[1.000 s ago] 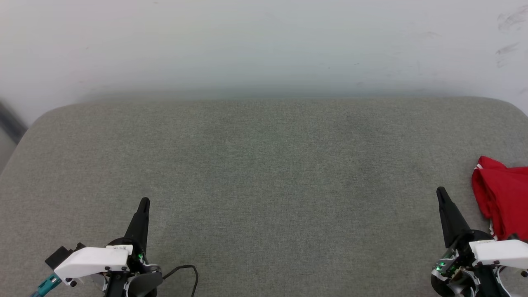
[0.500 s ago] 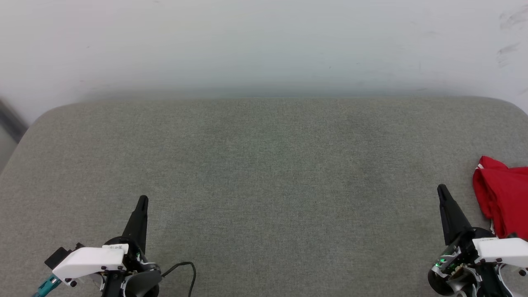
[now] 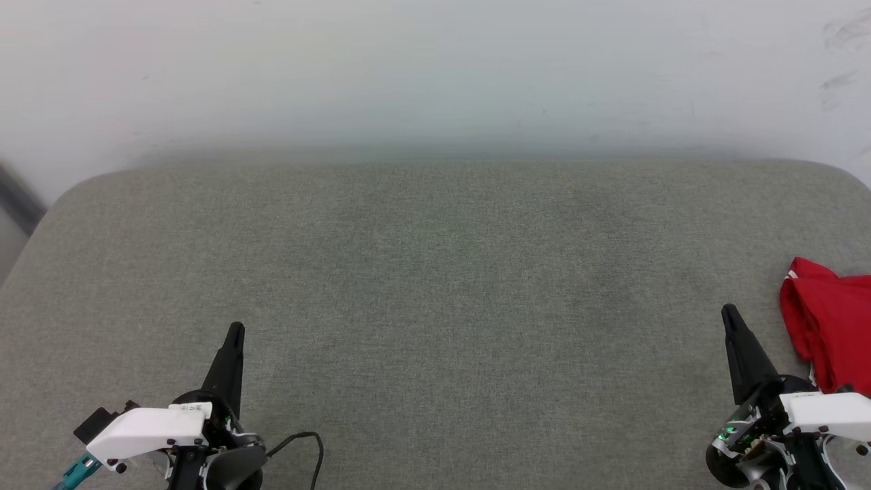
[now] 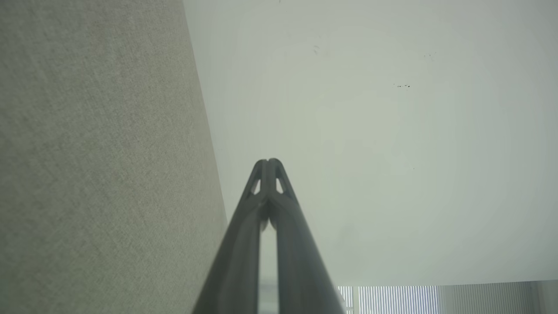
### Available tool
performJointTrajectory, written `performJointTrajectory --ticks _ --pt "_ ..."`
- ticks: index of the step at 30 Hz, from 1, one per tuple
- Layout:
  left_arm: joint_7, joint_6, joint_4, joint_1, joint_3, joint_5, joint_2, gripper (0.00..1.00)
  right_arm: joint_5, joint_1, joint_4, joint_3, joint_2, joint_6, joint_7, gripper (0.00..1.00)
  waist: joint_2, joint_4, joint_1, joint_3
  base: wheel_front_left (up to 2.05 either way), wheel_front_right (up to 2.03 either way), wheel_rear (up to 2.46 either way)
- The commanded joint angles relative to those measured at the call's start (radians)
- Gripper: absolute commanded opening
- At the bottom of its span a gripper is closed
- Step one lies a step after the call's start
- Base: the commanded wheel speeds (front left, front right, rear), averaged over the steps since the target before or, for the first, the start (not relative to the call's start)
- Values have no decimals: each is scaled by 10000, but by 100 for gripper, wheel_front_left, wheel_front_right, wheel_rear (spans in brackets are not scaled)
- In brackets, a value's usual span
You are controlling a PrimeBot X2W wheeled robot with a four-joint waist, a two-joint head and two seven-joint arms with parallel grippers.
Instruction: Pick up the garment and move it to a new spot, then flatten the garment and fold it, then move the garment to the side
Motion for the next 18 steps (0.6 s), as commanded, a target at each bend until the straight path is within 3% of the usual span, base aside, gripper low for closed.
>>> performJointTrajectory --ticks 1,18 --pt "31 -25 -29 -75 19 -10 -15 0 -16 -113 8 -11 26 0 28 0 0 0 0 0 0 0 0" --pt "29 -25 -31 -74 18 -12 -13 0 -38 -115 9 -27 41 0 34 0 0 0 0 0 0 0 0"
